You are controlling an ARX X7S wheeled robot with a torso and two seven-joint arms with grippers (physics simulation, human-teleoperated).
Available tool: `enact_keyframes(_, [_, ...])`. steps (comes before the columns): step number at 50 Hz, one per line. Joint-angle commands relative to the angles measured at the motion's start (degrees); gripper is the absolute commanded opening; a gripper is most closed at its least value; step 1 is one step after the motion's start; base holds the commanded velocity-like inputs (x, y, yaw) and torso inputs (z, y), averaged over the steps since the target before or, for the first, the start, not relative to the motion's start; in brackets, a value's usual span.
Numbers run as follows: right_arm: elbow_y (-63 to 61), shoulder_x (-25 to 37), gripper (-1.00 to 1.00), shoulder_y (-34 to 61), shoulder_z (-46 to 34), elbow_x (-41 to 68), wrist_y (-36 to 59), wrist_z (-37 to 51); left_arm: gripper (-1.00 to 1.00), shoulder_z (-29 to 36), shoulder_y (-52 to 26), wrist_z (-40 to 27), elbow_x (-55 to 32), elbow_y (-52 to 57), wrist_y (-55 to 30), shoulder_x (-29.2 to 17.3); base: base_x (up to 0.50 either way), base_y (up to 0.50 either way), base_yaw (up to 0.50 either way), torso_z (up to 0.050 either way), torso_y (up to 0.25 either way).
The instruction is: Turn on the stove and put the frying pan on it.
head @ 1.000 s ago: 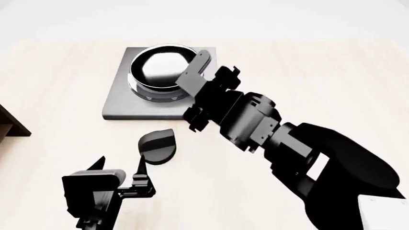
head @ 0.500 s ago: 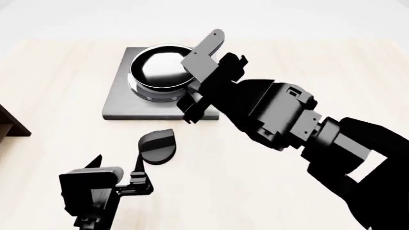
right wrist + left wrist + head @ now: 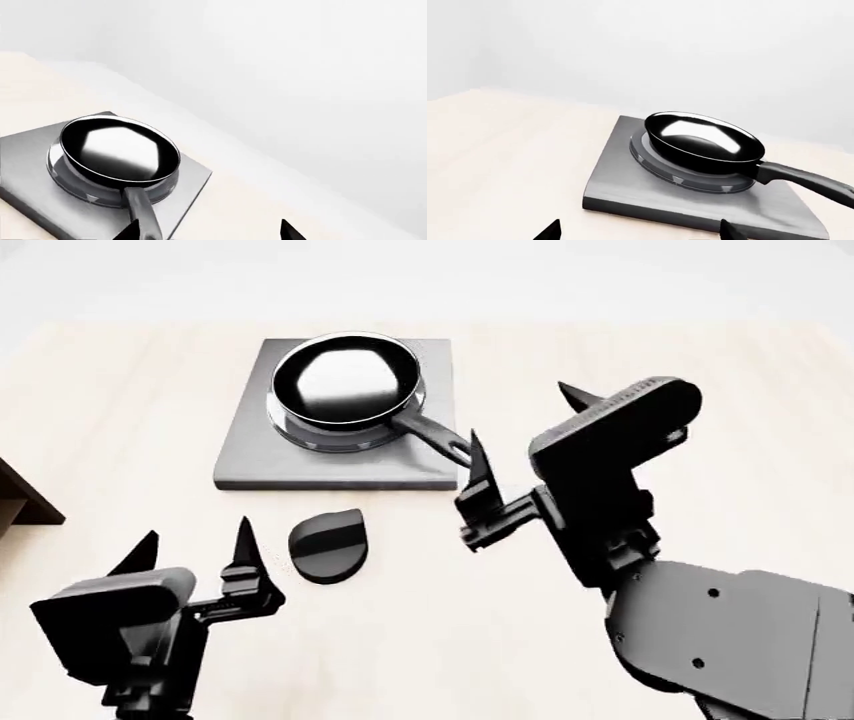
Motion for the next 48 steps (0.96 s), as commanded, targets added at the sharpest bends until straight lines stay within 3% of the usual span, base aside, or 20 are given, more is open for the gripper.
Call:
enact_keyframes(1, [-14.79, 16.62, 1.00, -18.72, 1.99, -13.85, -20.96, 15.55, 1.00, -2.08, 1.88, 0.65, -1.30, 5.65, 4.00, -0.27, 0.00, 0.00, 0.00, 0.000, 0.000])
enact_keyframes(7, [-17.70, 23.77, 1.00, -27.84, 0.11, -25.51, -31.11, 23.03, 1.00, -2.87, 2.87, 0.56, 0.44, 7.81, 7.19, 0.17, 0.00, 0.00, 0.00, 0.000, 0.000])
enact_keyframes(14, [-14.56, 26.72, 1.00, -35.29, -1.92, -34.06, -40.44, 30.33, 1.00, -2.31, 3.75, 0.65, 2.81, 8.97, 9.85, 0.97, 0.00, 0.00, 0.00, 0.000, 0.000])
enact_keyframes(20, [-14.63, 31.09, 1.00, -40.38, 0.02, -47.14, -49.97, 44.93, 1.00, -4.08, 5.23, 1.08, 6.45, 10.09, 19.58, 4.09, 0.00, 0.00, 0.00, 0.000, 0.000])
enact_keyframes(21, [-14.64, 31.25, 1.00, -42.76, 2.74, -47.76, -50.55, 45.40, 1.00, -4.52, 5.36, 0.91, 6.51, 10.07, 20.73, 4.62, 0.00, 0.00, 0.00, 0.000, 0.000])
enact_keyframes(25, [-15.75, 27.49, 1.00, -70.20, 33.68, -54.51, -49.62, 45.43, 1.00, -8.18, 5.58, 0.17, 3.58, 9.69, 27.69, 7.72, 0.00, 0.00, 0.00, 0.000, 0.000])
enact_keyframes(28, [-16.98, 23.78, 1.00, -83.55, 48.77, -59.42, -50.89, 45.23, 1.00, -9.50, 5.62, -0.12, 4.54, 9.57, 31.10, 9.21, 0.00, 0.00, 0.00, 0.000, 0.000])
enact_keyframes(38, [-17.95, 18.00, 1.00, -96.14, 63.43, -64.06, -54.59, 44.58, 1.00, -11.49, 6.44, -0.39, 6.50, 9.86, 37.62, 11.40, 0.00, 0.00, 0.00, 0.000, 0.000])
enact_keyframes(48, [-17.08, 13.62, 1.00, -98.13, 67.02, -64.71, -56.29, 42.30, 1.00, -11.70, 6.48, -0.34, 6.95, 8.34, 40.29, 12.13, 0.00, 0.00, 0.00, 0.000, 0.000])
